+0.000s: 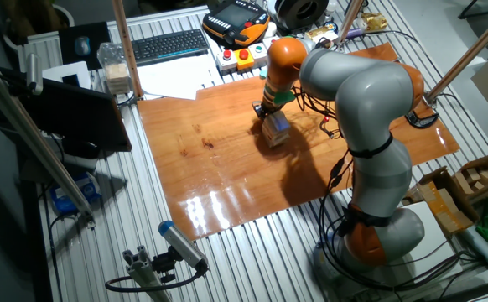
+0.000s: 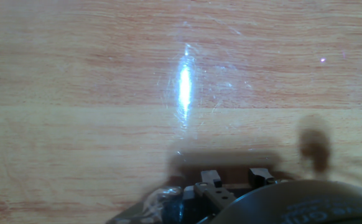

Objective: Play Jenga

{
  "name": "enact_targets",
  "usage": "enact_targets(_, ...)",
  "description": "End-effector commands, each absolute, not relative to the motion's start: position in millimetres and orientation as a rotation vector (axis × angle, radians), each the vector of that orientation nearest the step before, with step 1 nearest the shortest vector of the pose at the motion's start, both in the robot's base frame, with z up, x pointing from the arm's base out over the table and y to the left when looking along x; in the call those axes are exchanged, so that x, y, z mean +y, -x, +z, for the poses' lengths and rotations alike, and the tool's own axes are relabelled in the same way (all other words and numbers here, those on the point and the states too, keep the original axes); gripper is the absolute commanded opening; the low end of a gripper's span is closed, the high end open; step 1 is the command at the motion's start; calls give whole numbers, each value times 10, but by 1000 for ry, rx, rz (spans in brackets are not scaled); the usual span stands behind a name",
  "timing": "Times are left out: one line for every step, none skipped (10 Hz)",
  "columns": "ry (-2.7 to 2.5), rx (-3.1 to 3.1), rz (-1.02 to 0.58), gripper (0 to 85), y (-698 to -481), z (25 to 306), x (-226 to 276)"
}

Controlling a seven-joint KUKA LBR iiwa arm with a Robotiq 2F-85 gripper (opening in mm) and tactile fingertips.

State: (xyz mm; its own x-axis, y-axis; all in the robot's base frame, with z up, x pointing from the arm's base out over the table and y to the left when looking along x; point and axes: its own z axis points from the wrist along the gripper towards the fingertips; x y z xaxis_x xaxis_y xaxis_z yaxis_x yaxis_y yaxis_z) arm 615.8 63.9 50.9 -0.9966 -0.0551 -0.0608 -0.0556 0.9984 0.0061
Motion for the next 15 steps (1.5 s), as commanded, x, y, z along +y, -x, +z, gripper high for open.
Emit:
enact_targets(86, 3080, 12, 10, -6155, 511, 639)
enact_targets(83, 3081, 14, 10, -6151, 518, 637)
enact_targets(81, 3084, 22, 10, -6145, 530, 635)
enact_targets(81, 3086, 22, 10, -6136, 542, 636)
enact_targets(81, 3086, 19, 10, -6131, 547, 633)
enact_targets(81, 3086, 19, 10, -6129, 550, 633)
enact_targets(81, 3088, 19, 10, -6127, 554, 632)
enact_targets(81, 3088, 19, 10, -6123, 553, 629)
enact_targets(81, 3088, 19, 10, -6118, 553, 624)
enact_targets(81, 3088, 19, 10, -6112, 554, 620)
enact_targets(81, 3089, 19, 10, -6107, 553, 620)
enact_targets(81, 3089, 19, 10, -6104, 551, 618)
enact_targets(81, 3089, 22, 10, -6100, 544, 616)
enact_targets(81, 3089, 24, 10, -6098, 537, 614)
enact_targets(81, 3089, 24, 10, -6098, 535, 612)
